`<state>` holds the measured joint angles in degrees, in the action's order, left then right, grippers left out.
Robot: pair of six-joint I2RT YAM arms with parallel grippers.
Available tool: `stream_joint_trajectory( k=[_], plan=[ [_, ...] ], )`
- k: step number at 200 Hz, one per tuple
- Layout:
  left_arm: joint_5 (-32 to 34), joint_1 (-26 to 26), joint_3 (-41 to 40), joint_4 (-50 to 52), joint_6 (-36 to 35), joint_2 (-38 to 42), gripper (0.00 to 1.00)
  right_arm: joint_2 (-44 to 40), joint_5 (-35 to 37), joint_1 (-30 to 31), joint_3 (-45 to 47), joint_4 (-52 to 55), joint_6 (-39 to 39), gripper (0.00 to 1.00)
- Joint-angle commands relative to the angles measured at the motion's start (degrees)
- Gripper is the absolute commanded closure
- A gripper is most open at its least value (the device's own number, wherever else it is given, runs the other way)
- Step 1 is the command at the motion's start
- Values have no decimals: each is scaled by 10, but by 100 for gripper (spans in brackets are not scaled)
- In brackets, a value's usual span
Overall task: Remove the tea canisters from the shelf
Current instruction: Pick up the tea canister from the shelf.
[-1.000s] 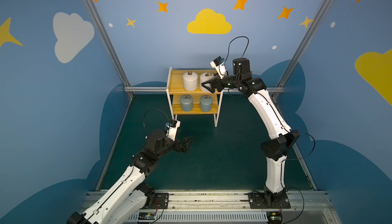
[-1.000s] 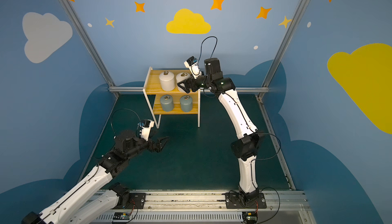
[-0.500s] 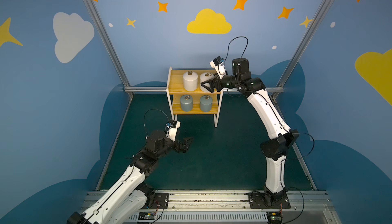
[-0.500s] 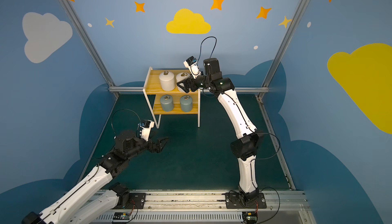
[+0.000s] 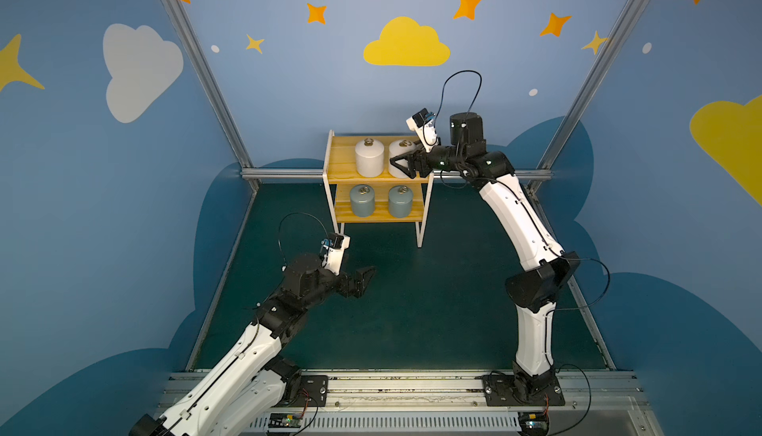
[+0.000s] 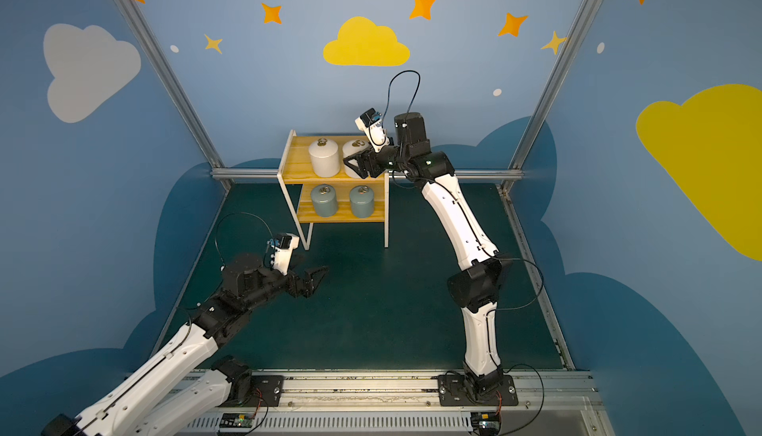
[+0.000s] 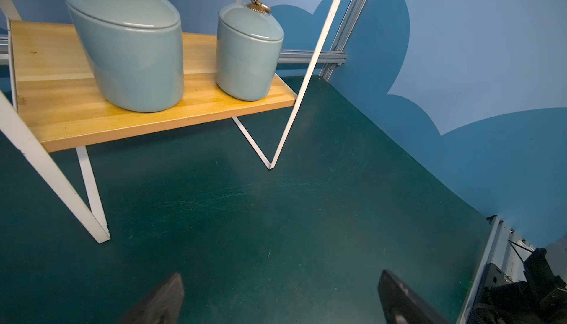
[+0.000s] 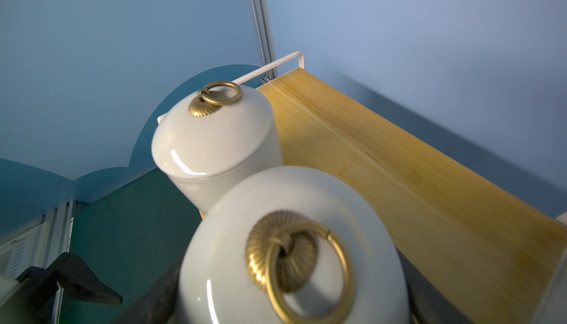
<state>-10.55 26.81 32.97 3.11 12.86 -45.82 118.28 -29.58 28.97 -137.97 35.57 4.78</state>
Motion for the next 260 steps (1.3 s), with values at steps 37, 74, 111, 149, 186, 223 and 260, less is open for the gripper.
stream_joint_trajectory(
  k=[37,74,111,149,186,223,260],
  plan=[
    [3,1,-4,5,-6,5,0,-1,-5,2,-18,-14,-2,32],
    [5,1,-3,5,-4,6,0,-16,-4,2,-17,-15,2,34],
    [8,1,-5,5,-2,7,0,-37,-10,2,-10,-14,2,35],
    [8,1,-5,4,-1,10,0,-73,-14,3,34,-36,-3,35],
    [9,1,-3,5,-2,13,0,-106,-16,3,61,-40,-1,37],
    [15,1,1,5,-3,15,0,-148,-21,9,102,-48,1,37],
    [17,1,5,7,-1,15,0,-217,-15,21,182,-67,2,39]
  ],
)
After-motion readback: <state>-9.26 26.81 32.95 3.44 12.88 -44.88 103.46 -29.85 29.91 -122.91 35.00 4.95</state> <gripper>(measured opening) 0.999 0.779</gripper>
